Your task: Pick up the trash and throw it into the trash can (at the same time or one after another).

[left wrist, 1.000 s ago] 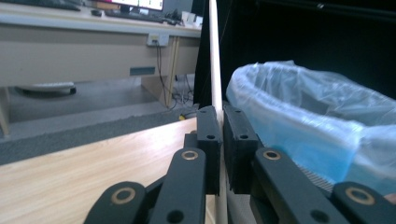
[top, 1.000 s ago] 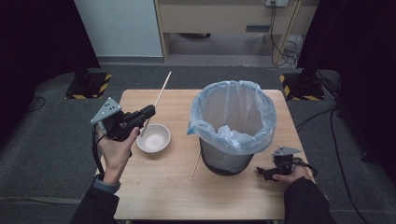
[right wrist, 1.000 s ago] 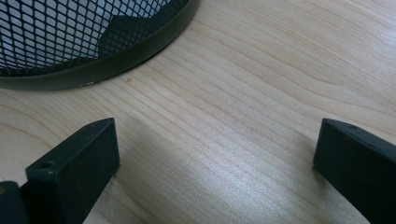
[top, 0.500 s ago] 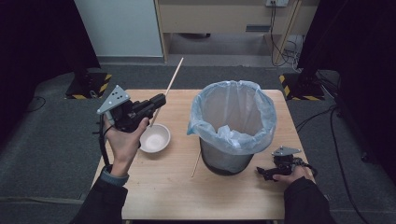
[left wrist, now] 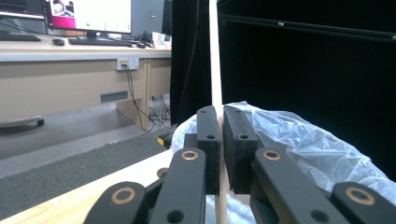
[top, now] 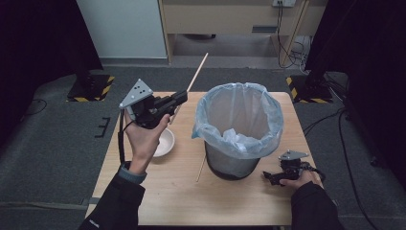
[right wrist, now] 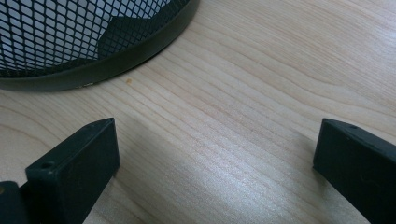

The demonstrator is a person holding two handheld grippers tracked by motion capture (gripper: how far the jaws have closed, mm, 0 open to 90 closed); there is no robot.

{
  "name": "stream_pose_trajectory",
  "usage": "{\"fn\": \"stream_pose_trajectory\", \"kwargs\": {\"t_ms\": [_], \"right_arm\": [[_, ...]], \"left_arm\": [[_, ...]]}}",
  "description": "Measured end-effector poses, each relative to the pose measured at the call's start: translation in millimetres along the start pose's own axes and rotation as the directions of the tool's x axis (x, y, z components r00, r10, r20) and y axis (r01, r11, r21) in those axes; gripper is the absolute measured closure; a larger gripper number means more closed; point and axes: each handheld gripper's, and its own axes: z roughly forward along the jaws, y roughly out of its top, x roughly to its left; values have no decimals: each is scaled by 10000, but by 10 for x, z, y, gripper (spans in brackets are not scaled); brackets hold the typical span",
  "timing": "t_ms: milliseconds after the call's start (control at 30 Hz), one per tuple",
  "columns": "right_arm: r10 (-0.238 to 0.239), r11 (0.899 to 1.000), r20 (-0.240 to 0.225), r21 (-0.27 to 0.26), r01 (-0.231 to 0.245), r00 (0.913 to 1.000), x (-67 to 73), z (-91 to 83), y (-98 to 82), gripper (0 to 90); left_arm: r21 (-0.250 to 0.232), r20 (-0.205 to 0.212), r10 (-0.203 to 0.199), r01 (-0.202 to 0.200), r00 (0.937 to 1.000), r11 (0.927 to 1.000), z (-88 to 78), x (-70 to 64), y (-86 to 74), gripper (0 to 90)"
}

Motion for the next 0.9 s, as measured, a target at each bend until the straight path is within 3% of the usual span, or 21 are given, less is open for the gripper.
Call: {"fn": "stream_pose_trajectory", "kwargs": {"t_ms": [600,900], "right_arm": [[-91,9999,19,-45,91,10000,-7,5,3,5],[-89,10000,17,-41,89,10000,-7,5,3,5]], "left_arm": [[93,626,309,-316,9976,9995,499,-296,202,855],[396,823,239,-272,9963,9988,732,-376,153,855]]}}
